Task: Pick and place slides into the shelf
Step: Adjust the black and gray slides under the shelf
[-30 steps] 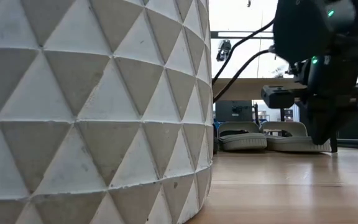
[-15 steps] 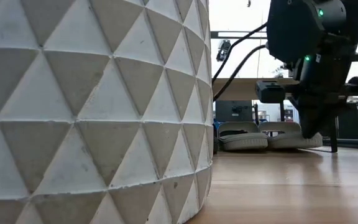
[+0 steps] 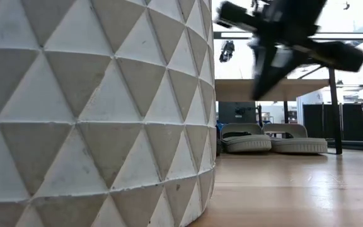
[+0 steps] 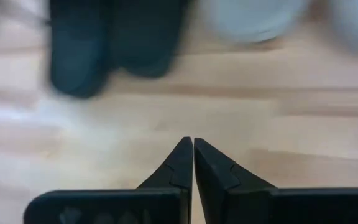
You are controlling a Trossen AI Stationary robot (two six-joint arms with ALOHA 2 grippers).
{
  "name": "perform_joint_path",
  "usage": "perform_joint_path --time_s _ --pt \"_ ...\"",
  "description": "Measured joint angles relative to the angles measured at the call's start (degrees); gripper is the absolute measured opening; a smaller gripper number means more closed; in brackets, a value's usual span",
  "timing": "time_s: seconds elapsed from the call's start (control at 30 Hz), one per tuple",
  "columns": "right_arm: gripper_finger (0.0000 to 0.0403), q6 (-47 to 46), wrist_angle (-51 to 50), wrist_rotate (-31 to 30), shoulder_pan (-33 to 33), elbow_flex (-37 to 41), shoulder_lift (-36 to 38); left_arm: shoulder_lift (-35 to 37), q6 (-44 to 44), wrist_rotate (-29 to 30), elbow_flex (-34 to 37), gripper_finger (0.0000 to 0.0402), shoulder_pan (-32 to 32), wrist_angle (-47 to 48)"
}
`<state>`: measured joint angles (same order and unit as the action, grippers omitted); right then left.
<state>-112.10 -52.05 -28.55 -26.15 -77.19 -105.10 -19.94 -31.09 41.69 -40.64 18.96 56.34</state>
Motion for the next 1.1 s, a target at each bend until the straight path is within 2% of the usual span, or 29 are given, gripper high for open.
perform_joint_path --time_s 0.1,0.17,0.33,0.5,0.67,0.9,1.1 --pt "0.0009 4.67 8.91 0.02 1.61 -0.66 -2.65 -0.02 0.00 0.00 0.00 0.0150 0.01 -0.09" --pt "0.0009 5.72 10.92 -0.31 2.82 -1.50 -4.98 -0.02 0.00 0.02 0.00 0.0150 0.00 -0.14" --pt "0.0009 5.65 10.78 -1.08 5.33 -6.18 -10.65 0.20 0.04 0.07 0.00 0.0150 0.00 -0.17" --pt "0.0009 11.05 10.72 -0.99 6.87 -12.92 -15.67 0.23 0.25 0.14 0.00 0.0150 0.00 -0.08" --pt "0.0009 11.94 6.36 -1.11 7.64 -17.45 -19.17 0.33 0.44 0.20 0.00 0.0150 0.02 0.02" --pt "0.0009 7.74 2.56 -3.13 8.60 -16.95 -20.42 0.63 0.46 0.19 0.00 0.0150 0.02 0.04" --pt "0.0009 9.07 2.46 -3.69 10.51 -15.96 -20.42 0.63 0.46 0.13 0.00 0.0150 0.00 0.11"
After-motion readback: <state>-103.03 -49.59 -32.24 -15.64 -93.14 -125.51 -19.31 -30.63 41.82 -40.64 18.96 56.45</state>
